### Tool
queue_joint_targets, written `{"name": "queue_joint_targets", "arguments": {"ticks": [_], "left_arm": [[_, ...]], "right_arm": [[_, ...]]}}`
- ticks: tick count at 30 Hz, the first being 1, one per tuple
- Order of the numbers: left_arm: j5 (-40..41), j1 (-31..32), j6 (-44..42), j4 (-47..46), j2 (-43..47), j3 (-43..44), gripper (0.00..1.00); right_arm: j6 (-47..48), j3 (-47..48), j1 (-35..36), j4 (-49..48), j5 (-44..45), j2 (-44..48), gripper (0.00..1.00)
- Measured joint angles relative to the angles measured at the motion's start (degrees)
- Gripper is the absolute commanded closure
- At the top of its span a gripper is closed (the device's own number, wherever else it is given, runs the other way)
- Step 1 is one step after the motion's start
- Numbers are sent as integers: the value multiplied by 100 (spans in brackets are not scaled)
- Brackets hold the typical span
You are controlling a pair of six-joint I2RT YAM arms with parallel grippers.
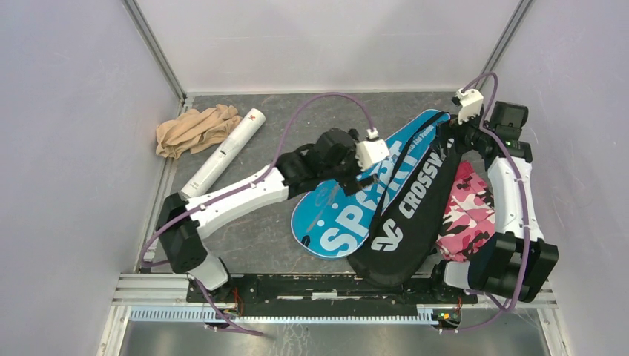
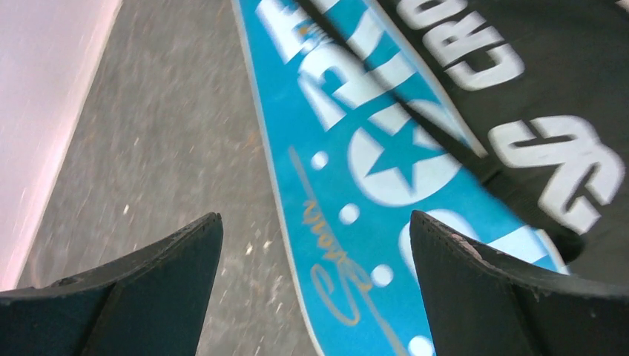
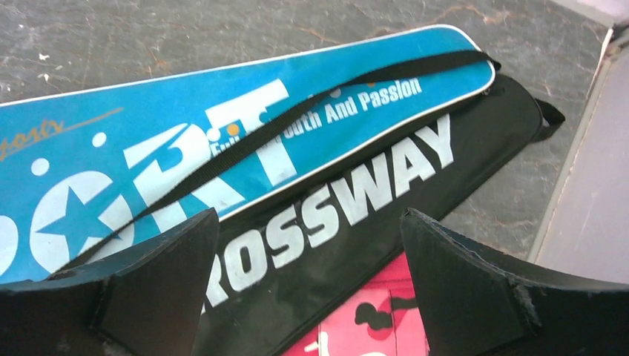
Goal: Pack up the badminton gear
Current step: Place the racket bag at the center of the board, then reset both arms
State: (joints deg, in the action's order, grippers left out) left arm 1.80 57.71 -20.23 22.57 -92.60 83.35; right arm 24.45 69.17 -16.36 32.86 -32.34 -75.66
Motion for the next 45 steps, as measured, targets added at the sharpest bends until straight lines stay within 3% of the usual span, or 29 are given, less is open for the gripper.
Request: {"name": "queue_joint_targets", "arguments": {"ticks": [10, 18, 22, 28, 32, 40, 45], "left_arm": [[79, -2000, 476, -92, 1379, -846, 0], [44, -3947, 1436, -903, 2647, -1762, 0], [15, -4535, 1786, -1290, 3042, -2212, 0], [-197, -4892, 2022, -1657, 3283, -2378, 0], [-433, -4951, 2179, -2096, 3563, -2688, 0], [-820, -4951, 2214, -2433, 3952, -3163, 0], [-647, -4951, 2068, -2444, 4096, -3213, 0]], "right_arm": [[-470, -278, 164, -833, 125, 125, 2], [-535, 90, 164, -992, 302, 184, 2], [-688, 70, 164, -1228, 411, 568, 2], [-981, -98, 164, -1644, 706, 1117, 2], [-1202, -693, 164, -2059, 848, 1519, 2], [-1217, -1812, 164, -2507, 619, 2267, 2], [-1088, -1919, 164, -2583, 457, 2671, 2]]}}
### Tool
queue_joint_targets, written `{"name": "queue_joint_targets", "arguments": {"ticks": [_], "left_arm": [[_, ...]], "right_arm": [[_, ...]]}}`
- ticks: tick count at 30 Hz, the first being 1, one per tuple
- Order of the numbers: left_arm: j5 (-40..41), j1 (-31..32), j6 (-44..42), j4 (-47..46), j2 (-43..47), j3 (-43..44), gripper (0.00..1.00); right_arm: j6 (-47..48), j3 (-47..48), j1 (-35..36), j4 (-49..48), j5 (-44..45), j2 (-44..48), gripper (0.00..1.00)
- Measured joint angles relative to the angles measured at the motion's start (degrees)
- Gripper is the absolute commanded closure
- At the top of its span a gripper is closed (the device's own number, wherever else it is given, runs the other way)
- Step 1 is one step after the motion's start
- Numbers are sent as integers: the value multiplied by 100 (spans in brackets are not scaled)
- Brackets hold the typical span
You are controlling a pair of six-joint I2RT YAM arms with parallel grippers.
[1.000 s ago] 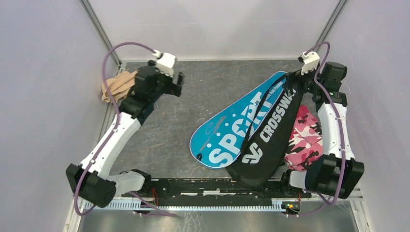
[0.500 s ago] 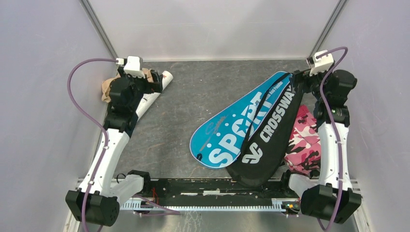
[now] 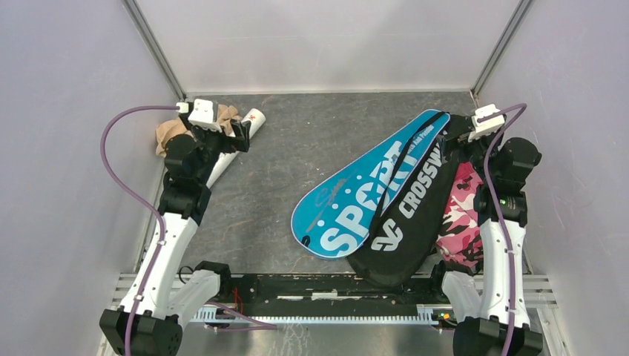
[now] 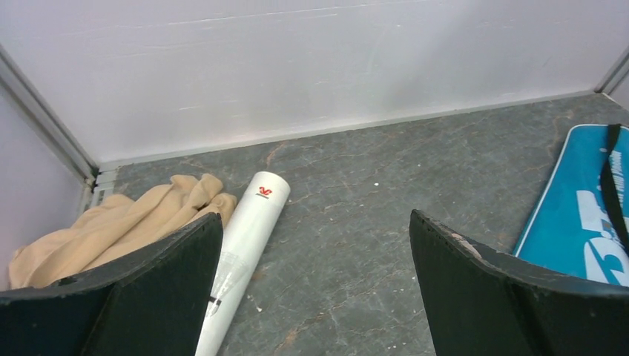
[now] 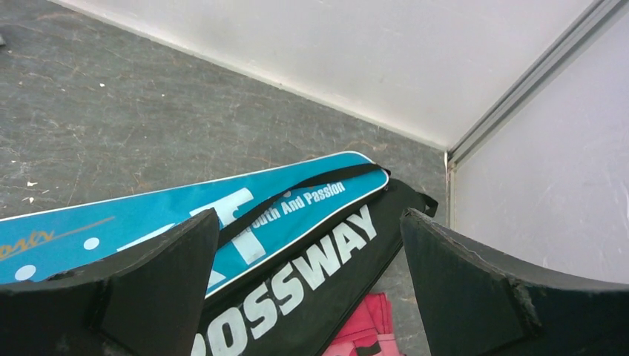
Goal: Pack up the badminton gear
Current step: Reset both arms
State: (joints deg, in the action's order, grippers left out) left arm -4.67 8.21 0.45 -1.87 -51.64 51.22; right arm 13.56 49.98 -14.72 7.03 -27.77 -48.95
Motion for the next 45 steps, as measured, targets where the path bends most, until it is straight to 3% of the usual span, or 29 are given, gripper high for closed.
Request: {"name": "queue_joint_targets", "arguments": {"ticks": [10, 45], "left_arm": [[7, -13, -55, -22, 267, -551, 0], [-608, -37, -57, 4, 428, -566, 0]], "right_arm": [[28, -26, -2, 11, -221, 214, 2], [127, -146, -39, 81, -481, 348, 2]]}}
